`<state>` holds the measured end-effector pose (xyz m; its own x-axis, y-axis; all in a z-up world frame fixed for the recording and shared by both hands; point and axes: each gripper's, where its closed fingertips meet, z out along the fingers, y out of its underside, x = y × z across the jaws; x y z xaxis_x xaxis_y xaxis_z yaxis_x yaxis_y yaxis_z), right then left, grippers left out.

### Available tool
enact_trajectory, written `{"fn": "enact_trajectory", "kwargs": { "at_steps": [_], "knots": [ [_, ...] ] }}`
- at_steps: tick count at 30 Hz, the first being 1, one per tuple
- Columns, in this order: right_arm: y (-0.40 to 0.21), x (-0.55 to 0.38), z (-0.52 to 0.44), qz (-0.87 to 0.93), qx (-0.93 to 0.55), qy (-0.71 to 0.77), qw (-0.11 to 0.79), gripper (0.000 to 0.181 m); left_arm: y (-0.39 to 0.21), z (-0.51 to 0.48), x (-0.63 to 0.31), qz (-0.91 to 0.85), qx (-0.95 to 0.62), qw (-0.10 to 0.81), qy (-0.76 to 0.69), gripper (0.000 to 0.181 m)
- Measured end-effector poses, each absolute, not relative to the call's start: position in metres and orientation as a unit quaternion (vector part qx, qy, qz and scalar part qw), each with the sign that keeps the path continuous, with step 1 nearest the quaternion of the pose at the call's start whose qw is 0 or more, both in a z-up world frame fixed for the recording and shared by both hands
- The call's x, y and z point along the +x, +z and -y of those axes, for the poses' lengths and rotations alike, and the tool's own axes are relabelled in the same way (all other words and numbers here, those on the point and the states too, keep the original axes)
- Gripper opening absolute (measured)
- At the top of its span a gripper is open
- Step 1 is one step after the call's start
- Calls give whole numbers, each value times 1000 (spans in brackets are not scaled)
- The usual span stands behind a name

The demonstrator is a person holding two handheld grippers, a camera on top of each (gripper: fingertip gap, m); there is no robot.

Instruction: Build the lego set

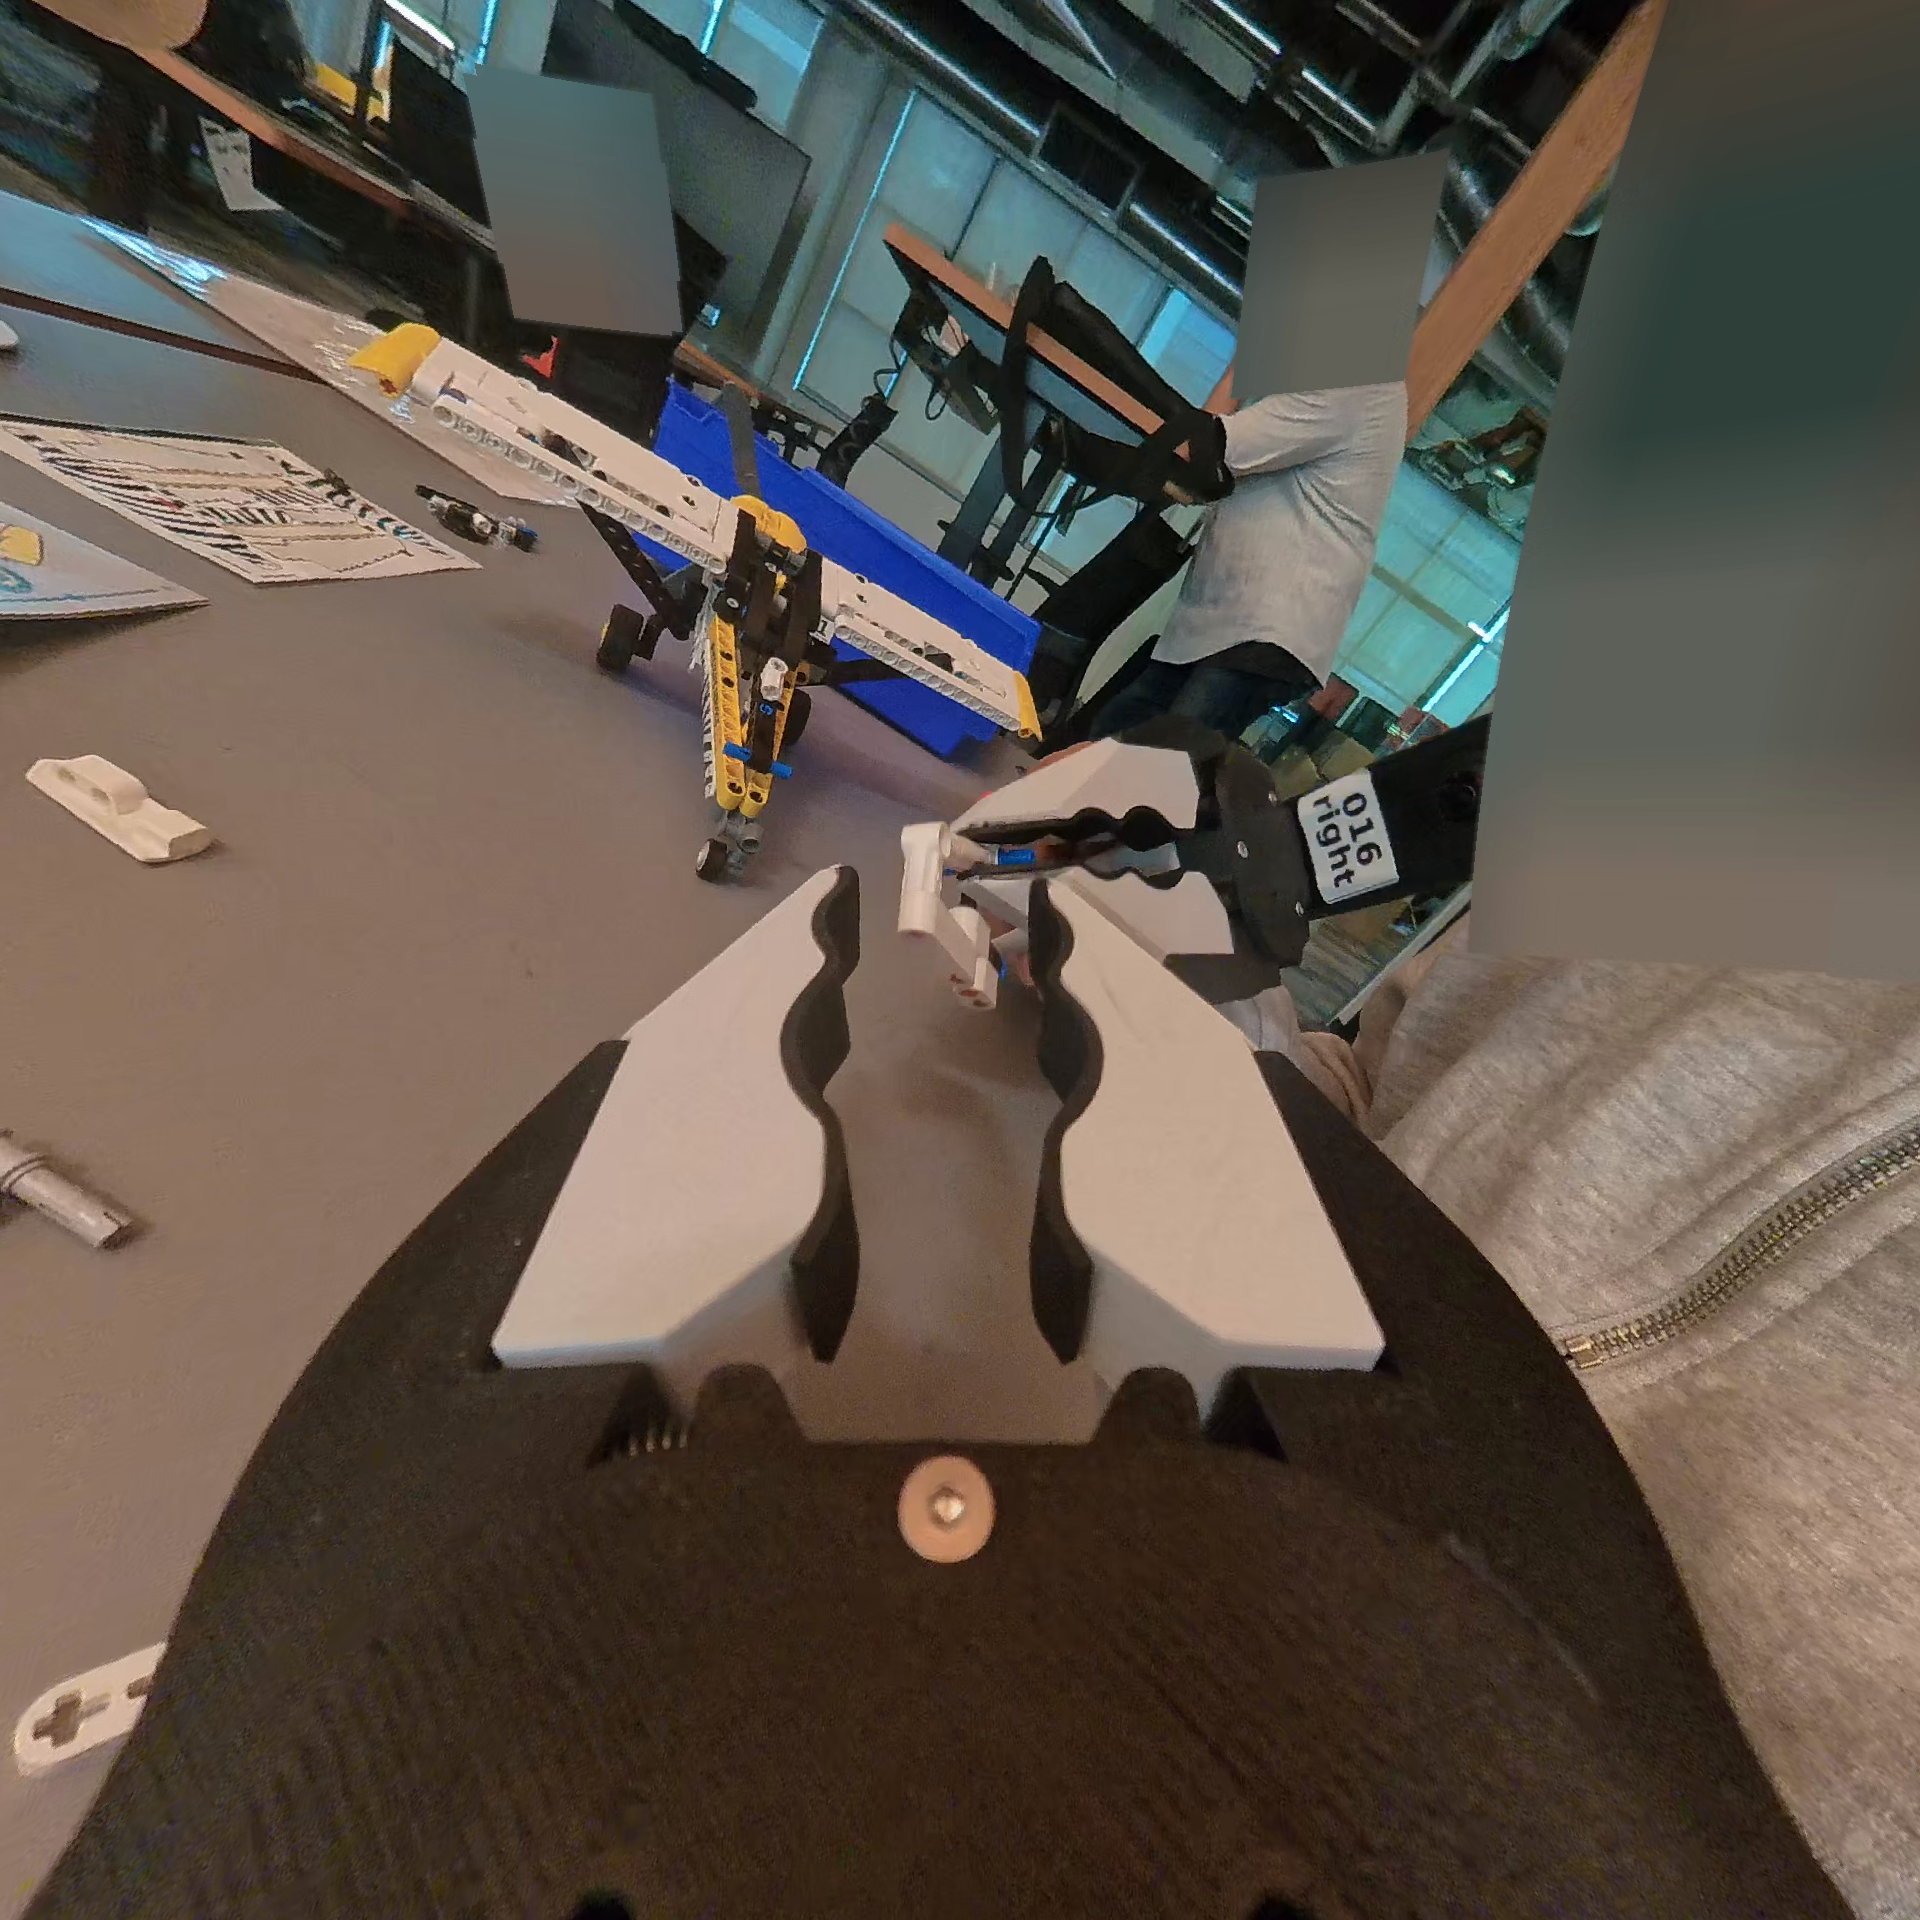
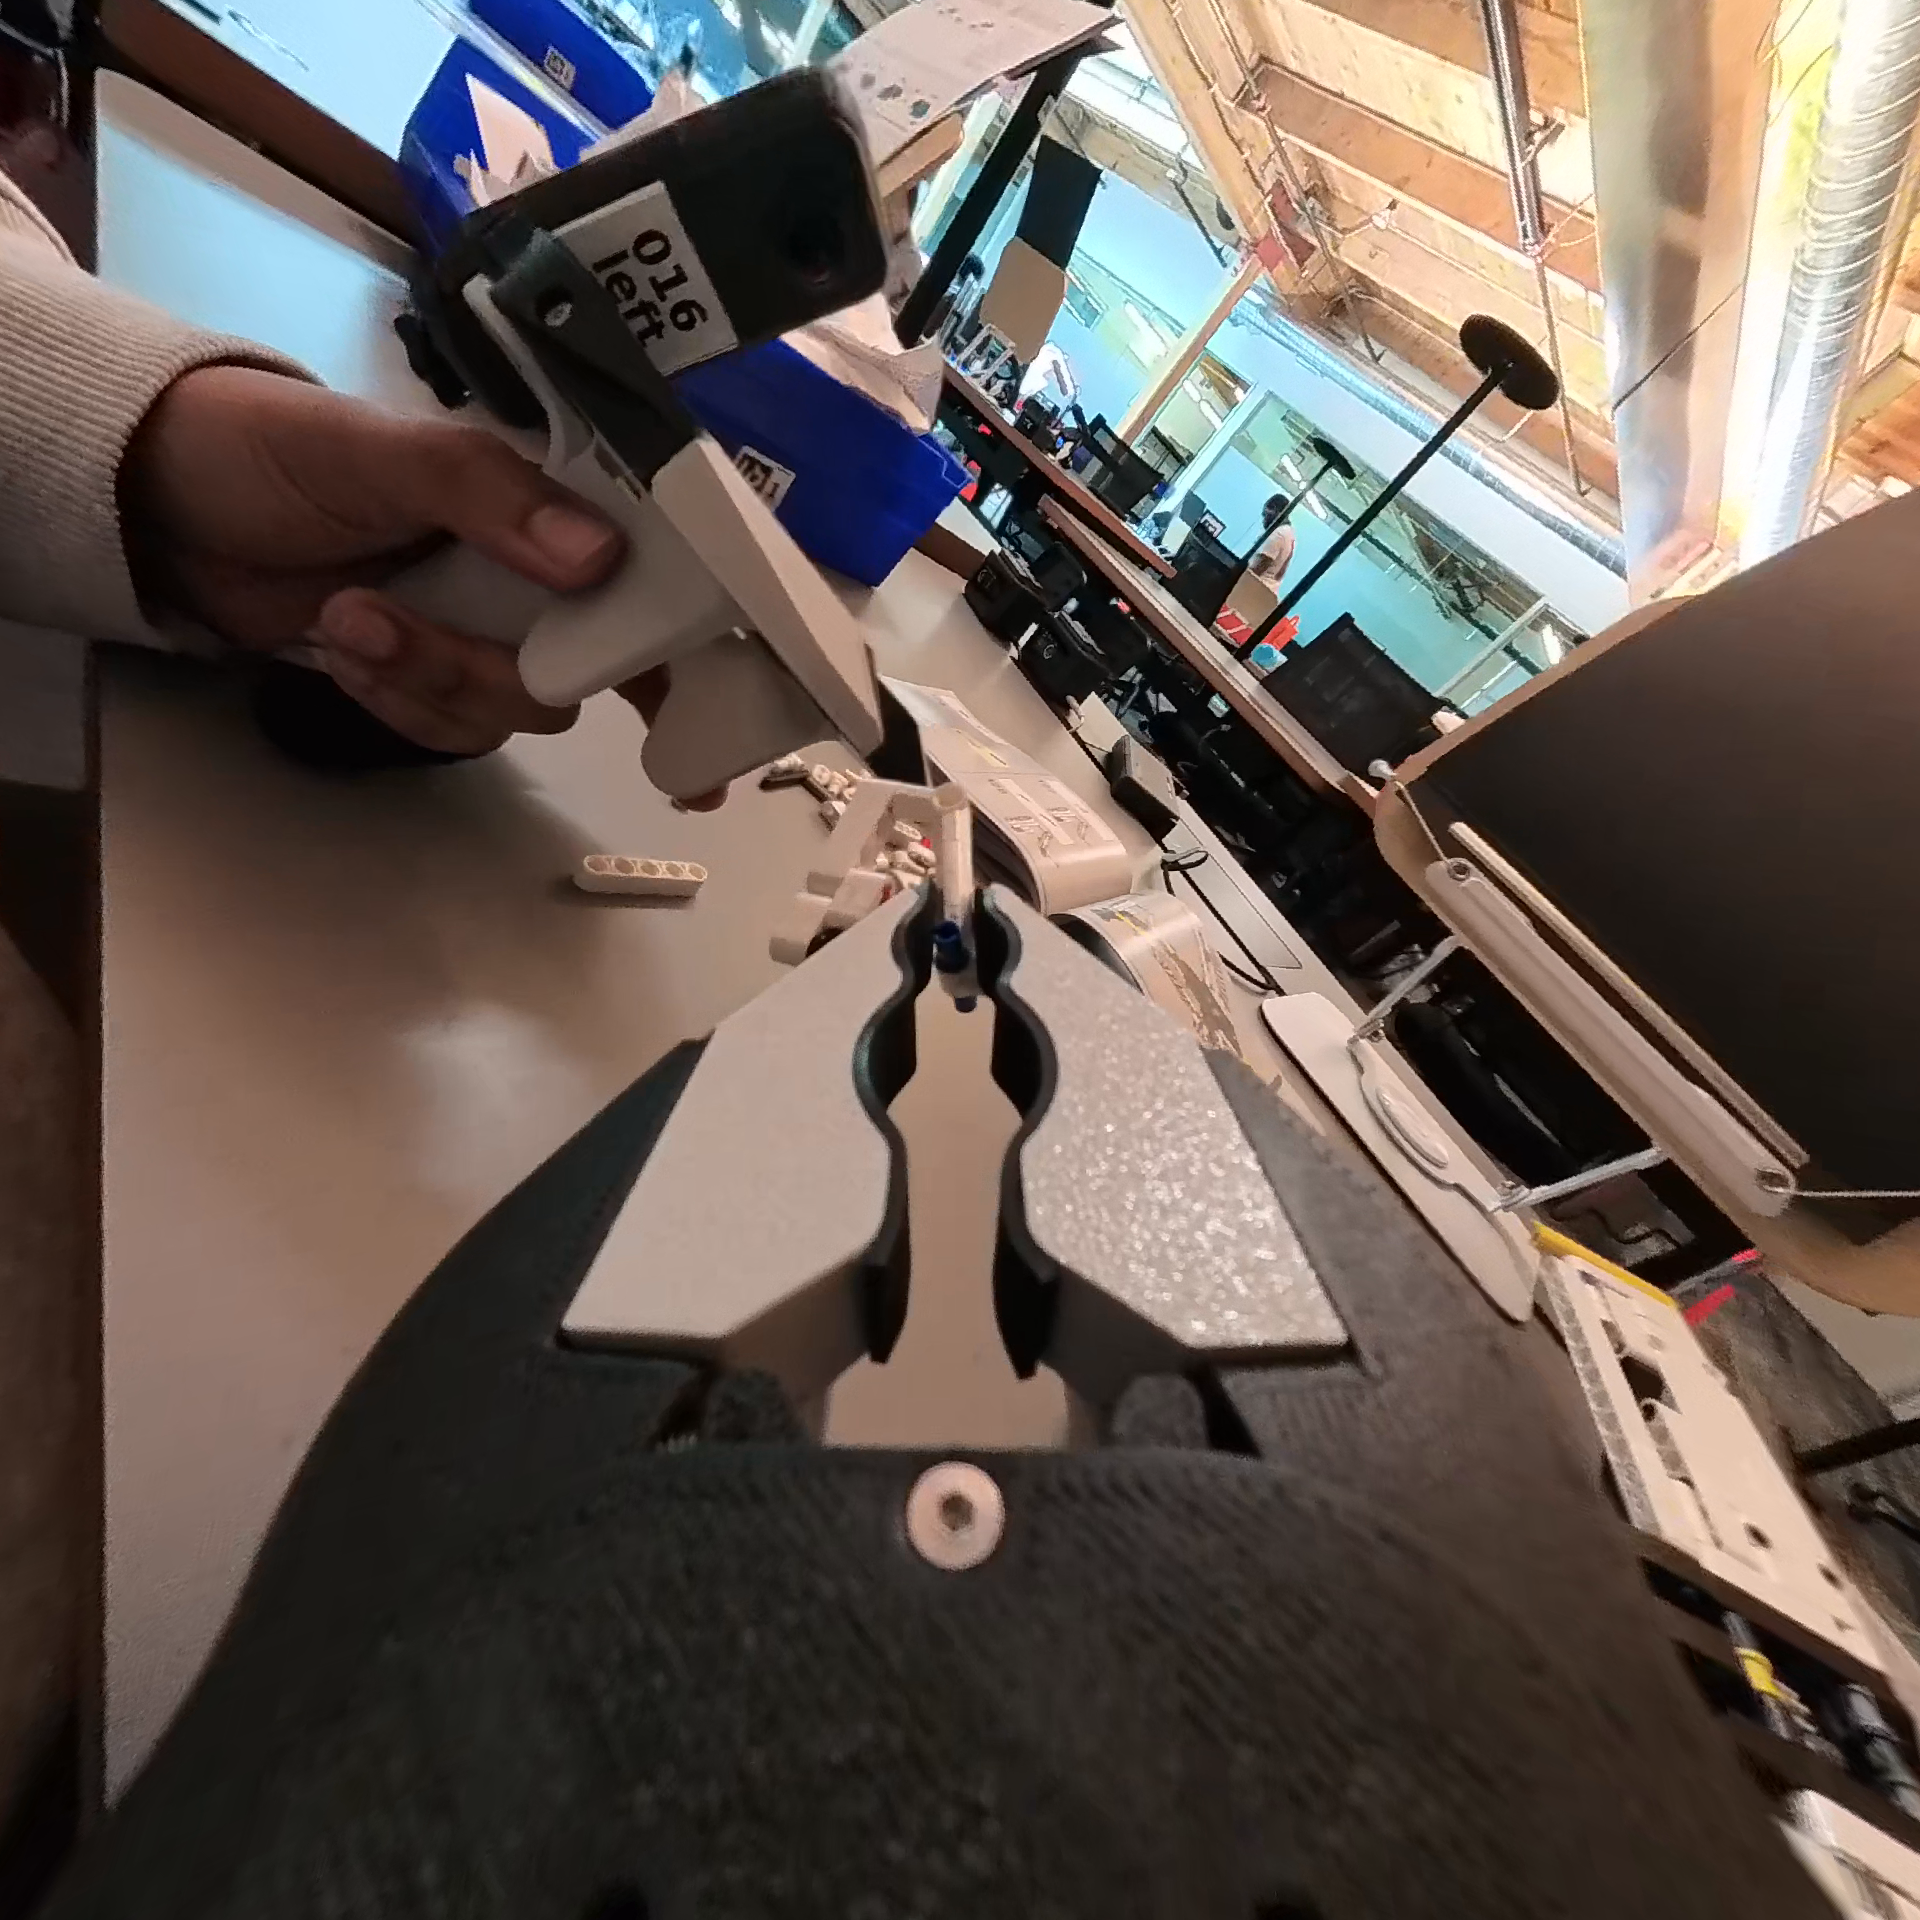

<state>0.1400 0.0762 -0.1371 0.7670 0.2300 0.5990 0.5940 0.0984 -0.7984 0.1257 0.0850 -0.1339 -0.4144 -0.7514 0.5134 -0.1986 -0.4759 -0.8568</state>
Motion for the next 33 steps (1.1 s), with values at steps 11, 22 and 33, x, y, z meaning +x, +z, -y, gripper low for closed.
{"fn": "enact_trajectory", "kwargs": {
  "at_steps": [11, 22, 33],
  "knots": [
    [-123, 162, -75, 237, -664, -81, 704, 6, -134, -87, 126, -466, -506, 195, -699, 32],
    [-122, 193, -79, 89, -696, 90, 707, 6, -134, -88, 126, -461, -508, 192, -702, 32],
    [-126, 197, -83, 81, -705, 81, 700, 6, -135, -89, 126, -460, -510, 187, -702, 32]
  ]
}}
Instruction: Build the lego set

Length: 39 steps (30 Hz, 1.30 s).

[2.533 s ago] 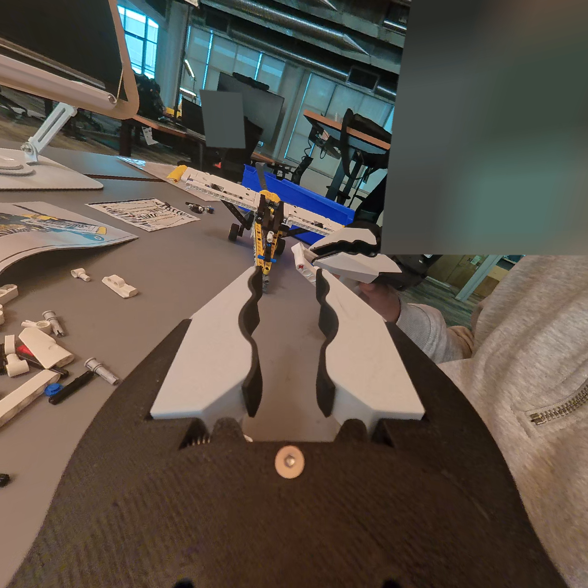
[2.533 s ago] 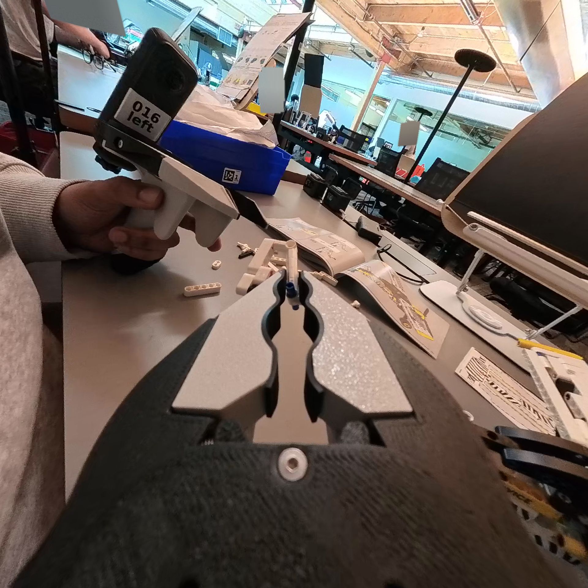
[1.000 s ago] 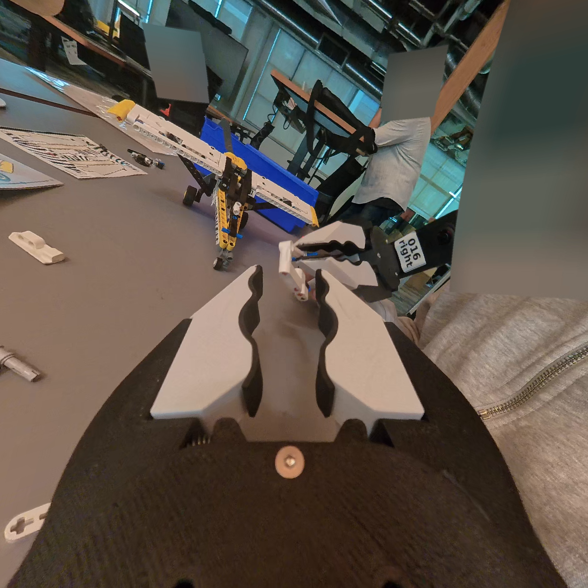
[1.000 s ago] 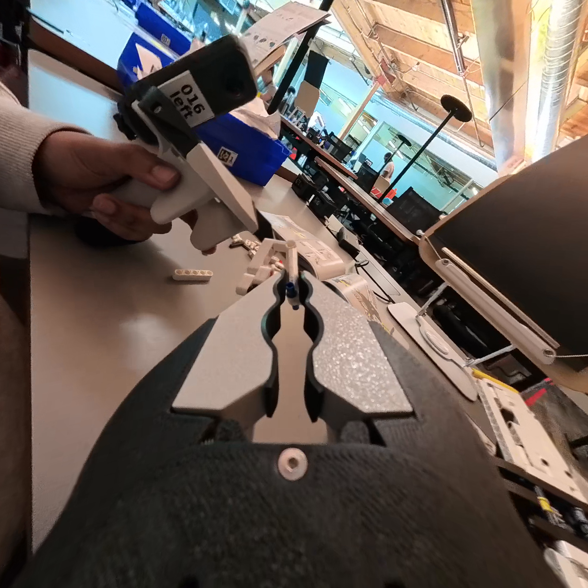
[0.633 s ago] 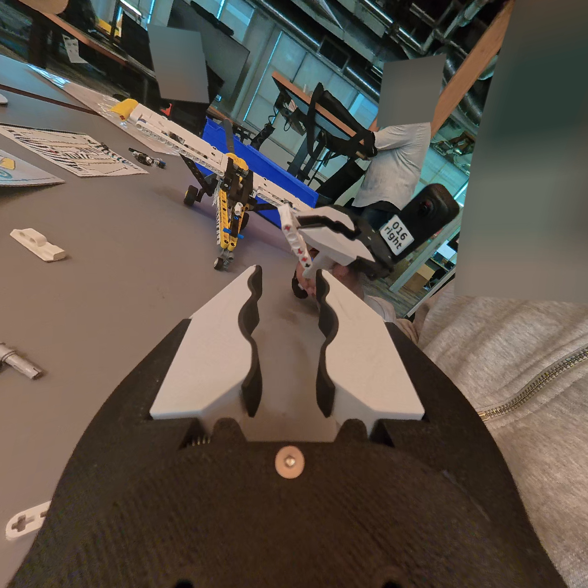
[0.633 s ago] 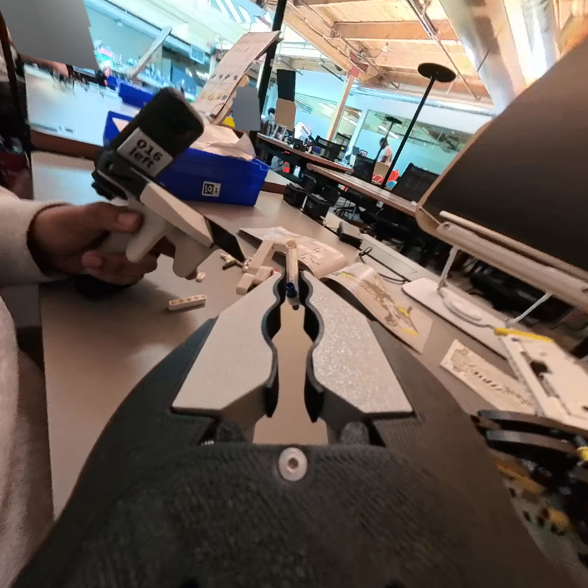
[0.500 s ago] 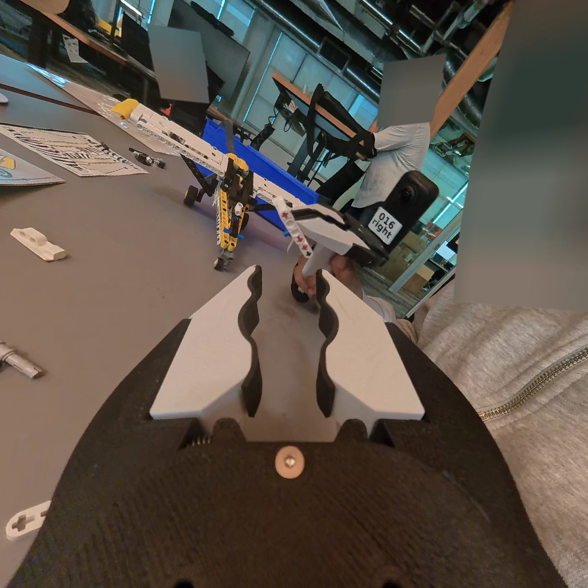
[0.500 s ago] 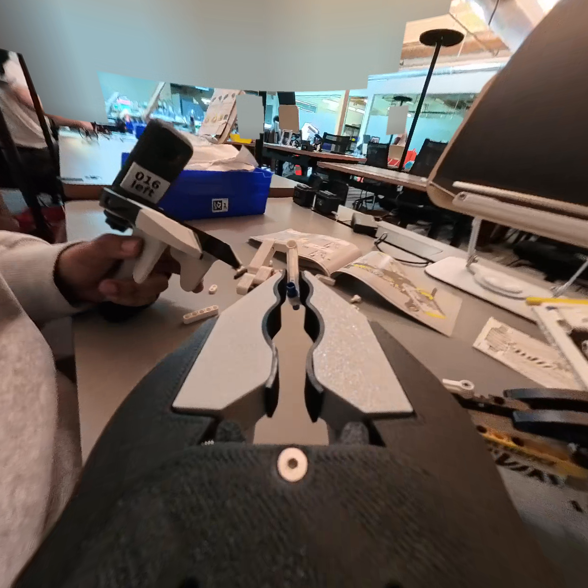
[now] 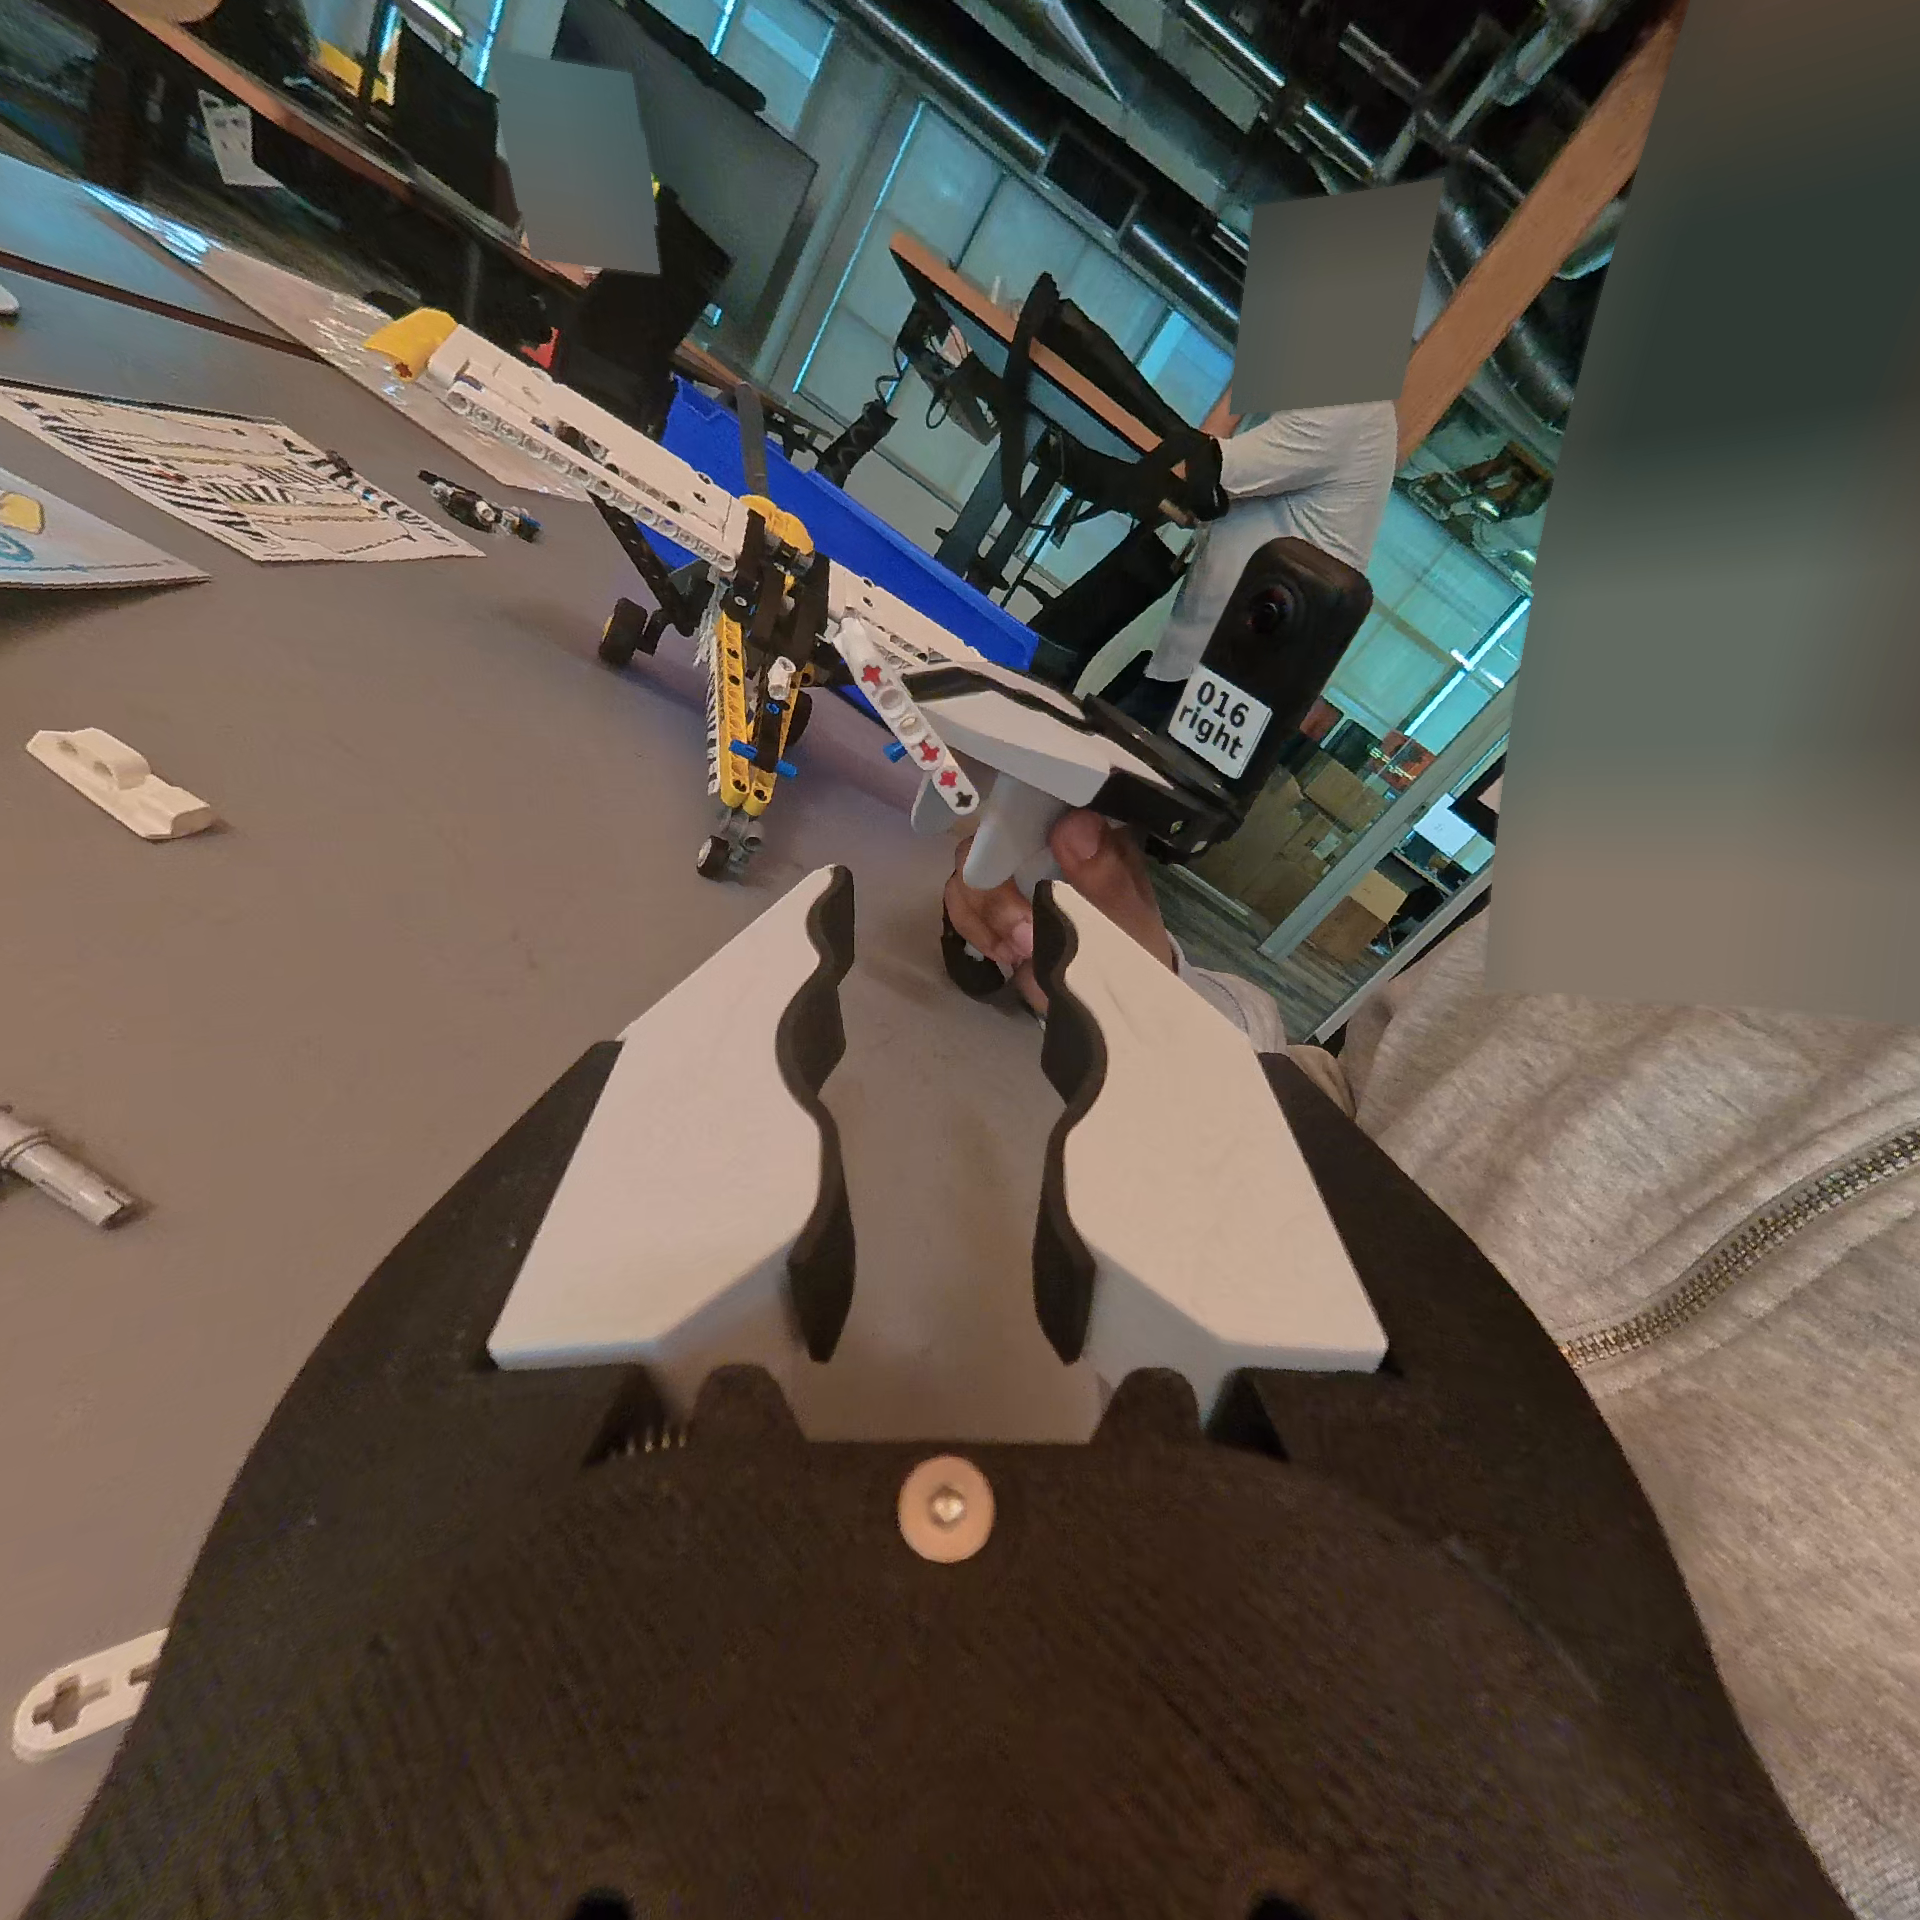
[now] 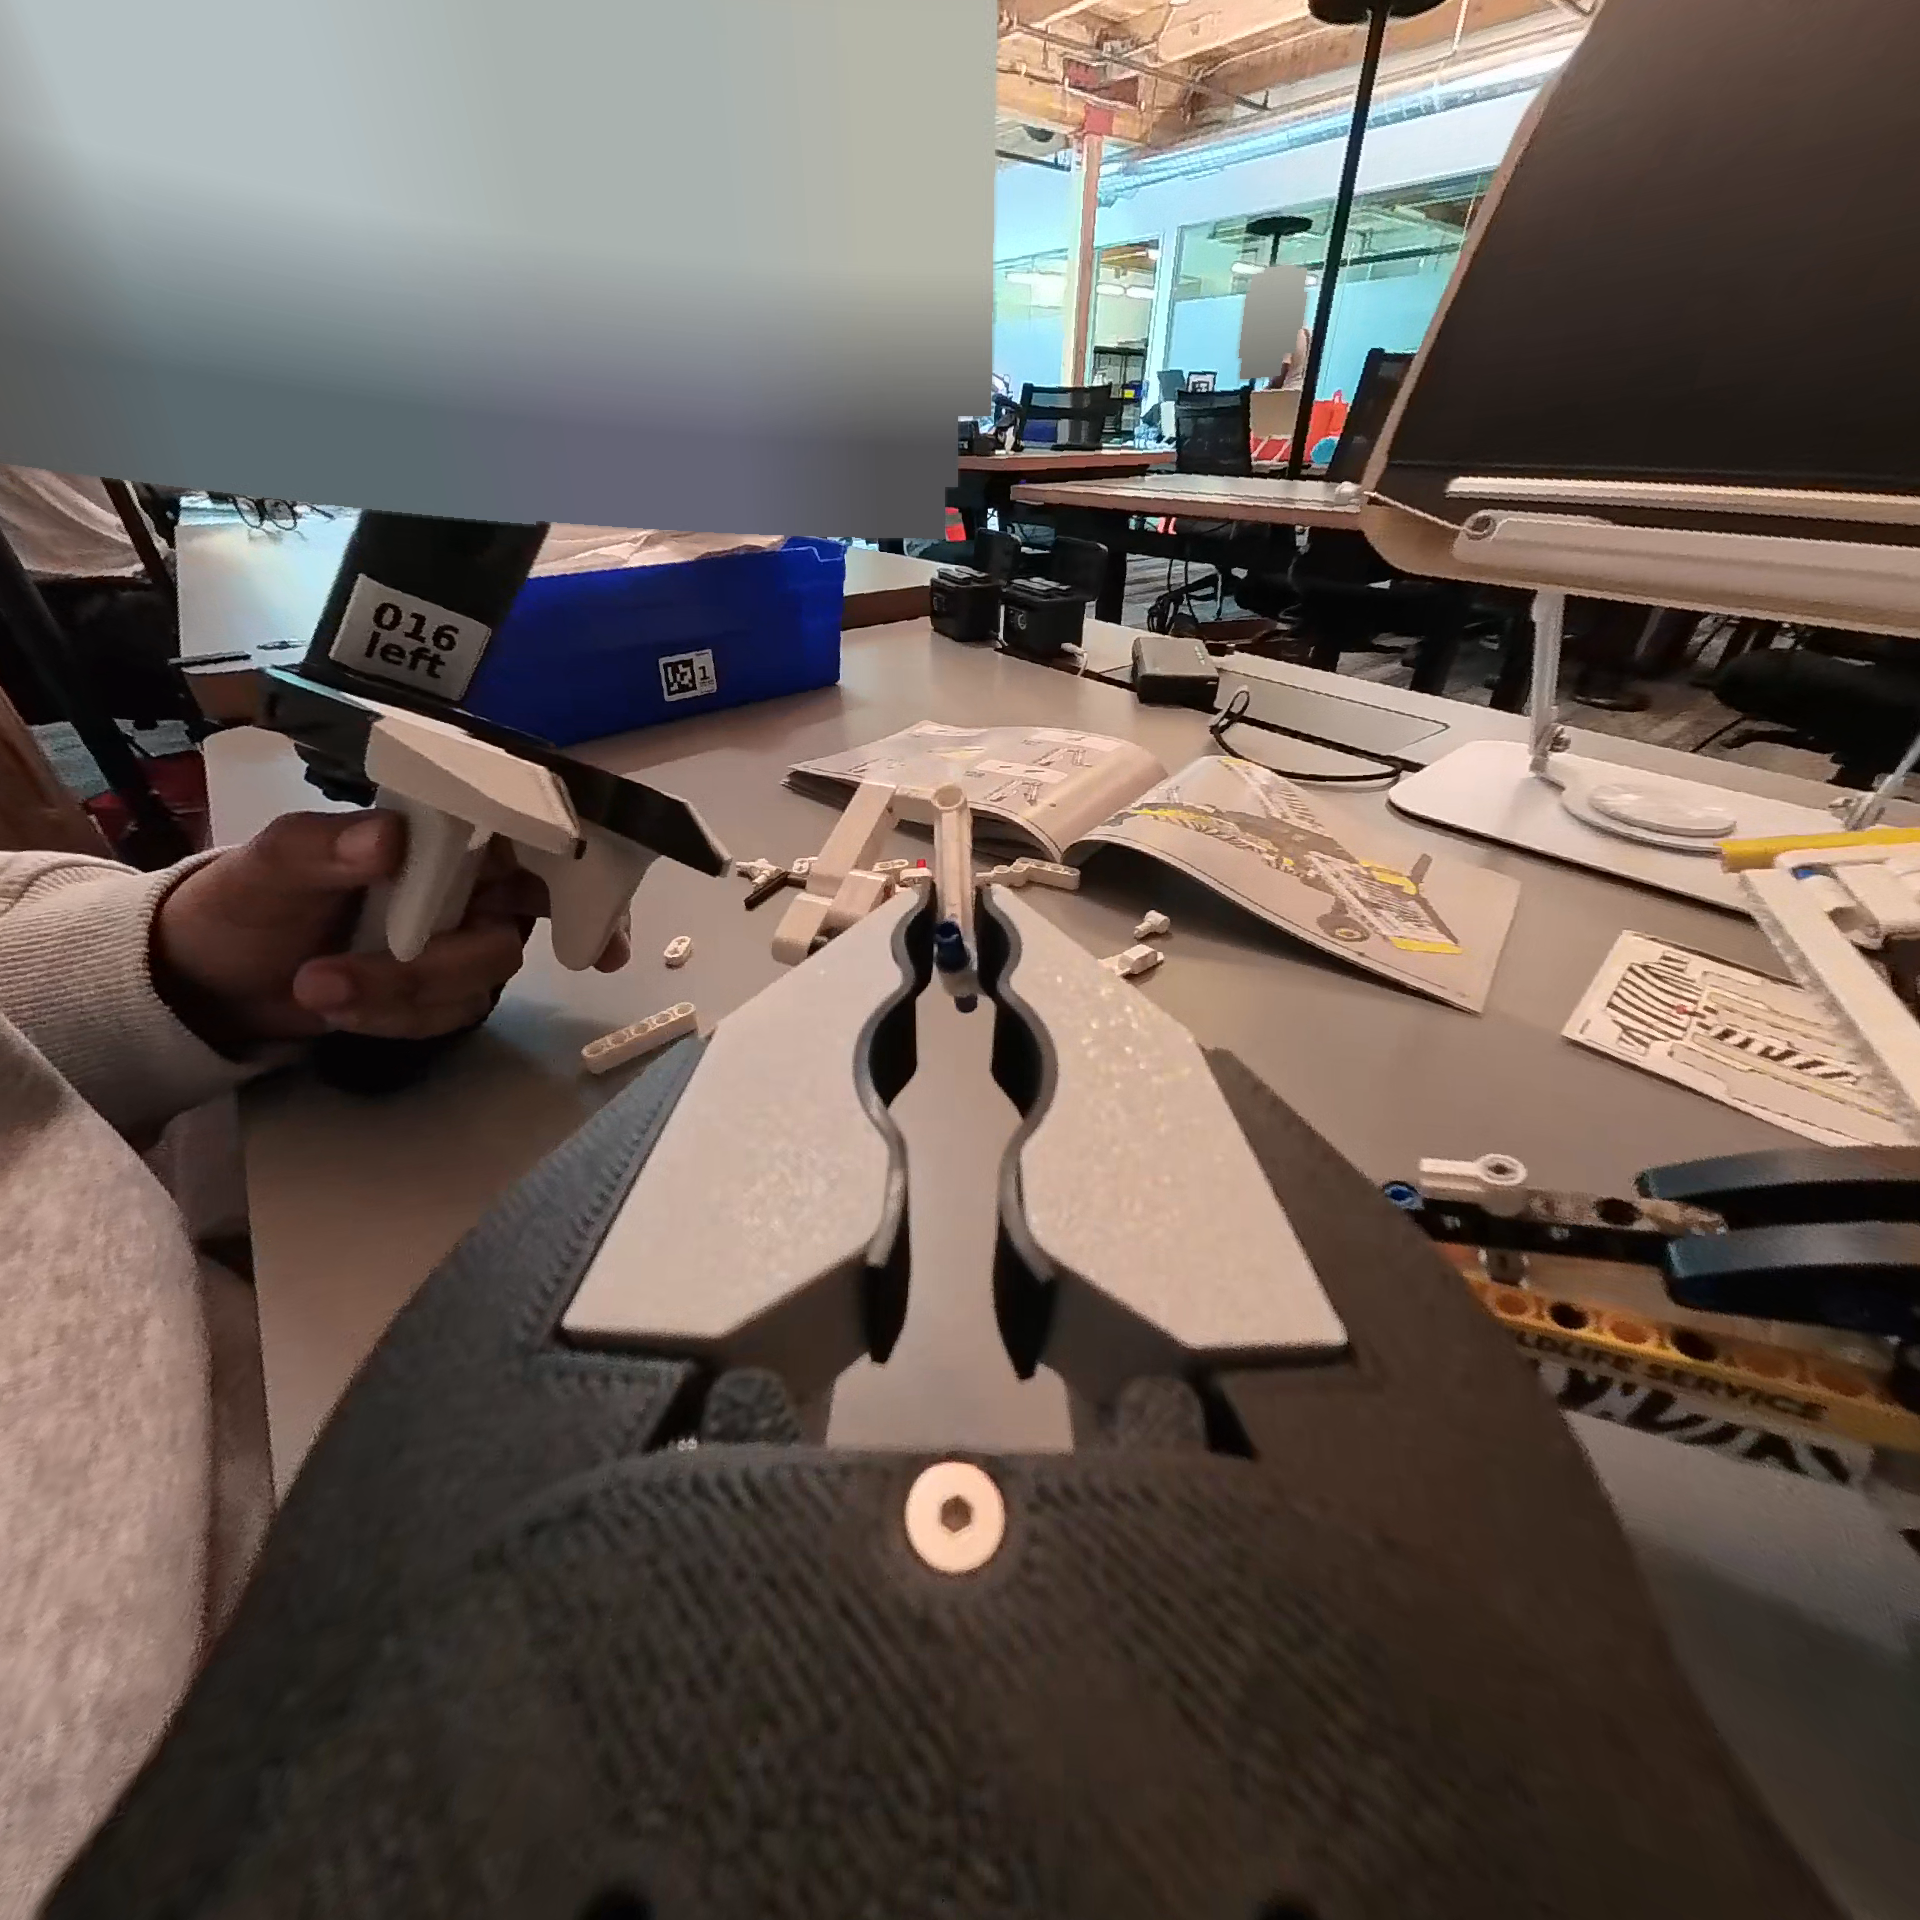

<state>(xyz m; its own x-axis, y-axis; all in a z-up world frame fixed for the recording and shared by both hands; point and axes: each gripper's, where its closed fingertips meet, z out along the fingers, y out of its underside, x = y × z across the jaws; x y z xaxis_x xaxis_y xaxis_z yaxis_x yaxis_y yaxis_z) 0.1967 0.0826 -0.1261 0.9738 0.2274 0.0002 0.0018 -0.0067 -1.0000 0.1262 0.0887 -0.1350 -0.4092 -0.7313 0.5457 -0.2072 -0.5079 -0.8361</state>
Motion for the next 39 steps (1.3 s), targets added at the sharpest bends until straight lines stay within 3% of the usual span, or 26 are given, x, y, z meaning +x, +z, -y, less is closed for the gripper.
{"fn": "enact_trajectory", "kwargs": {
  "at_steps": [15, 23, 25, 30, 37, 39],
  "knots": [
    [-131, 176, -85, 181, -703, -33, 687, 6, -136, -69, 164, -412, -530, 131, -730, 33],
    [-130, 179, -80, 214, -691, -102, 683, 6, -122, -76, 178, -326, -518, 48, -789, 20],
    [-130, 179, -79, 218, -688, -107, 684, 6, -125, -71, 182, -340, -523, 33, -781, 10],
    [-129, 187, -77, 202, -690, -102, 688, 8, -127, -68, 191, -361, -536, 48, -762, 7],
    [-118, 239, -69, 54, -698, -51, 712, 45, -125, -84, 213, -371, -559, 145, -727, 6],
    [-129, 268, -66, -12, -722, -56, 689, 48, -125, -85, 222, -396, -562, 194, -699, 6]
  ]
}}
